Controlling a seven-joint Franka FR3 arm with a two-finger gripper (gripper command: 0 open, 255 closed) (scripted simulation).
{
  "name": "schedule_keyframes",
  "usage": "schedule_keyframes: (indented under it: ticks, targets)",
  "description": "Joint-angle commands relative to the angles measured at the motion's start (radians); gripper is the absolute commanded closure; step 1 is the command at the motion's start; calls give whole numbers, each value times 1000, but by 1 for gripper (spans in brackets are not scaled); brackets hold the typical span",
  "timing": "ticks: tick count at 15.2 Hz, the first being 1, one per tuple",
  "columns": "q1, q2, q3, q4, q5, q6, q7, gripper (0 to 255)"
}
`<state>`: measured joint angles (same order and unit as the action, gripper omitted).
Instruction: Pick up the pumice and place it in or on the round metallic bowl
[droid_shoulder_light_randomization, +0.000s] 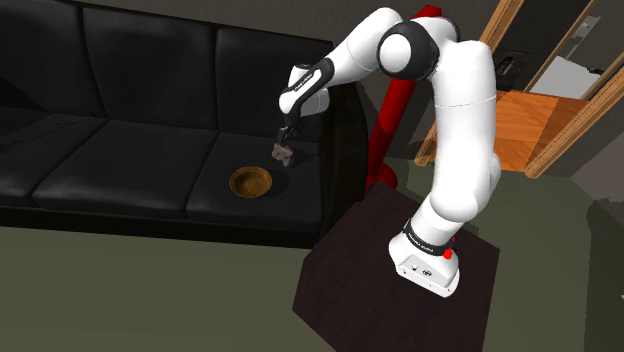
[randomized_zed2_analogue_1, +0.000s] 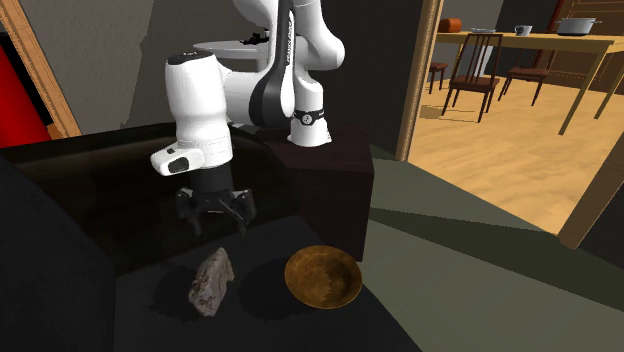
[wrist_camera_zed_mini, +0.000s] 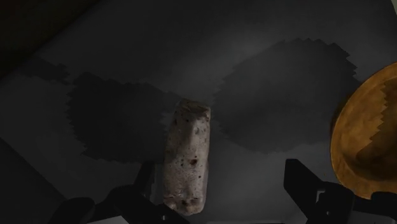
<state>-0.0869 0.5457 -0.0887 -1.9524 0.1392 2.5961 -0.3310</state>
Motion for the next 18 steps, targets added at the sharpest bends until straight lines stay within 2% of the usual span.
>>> schedule_keyframes:
  ticks: [1, 10, 17, 18]
  targets:
    - [-5, 79, 1, 67, 0, 11, -1, 0]
    - [-15, 193, 12, 129, 9, 63, -8, 0]
    - [-15, 193, 12, 129, 9, 63, -8, 0]
    - [-15, 193, 12, 129, 9, 63, -8, 255]
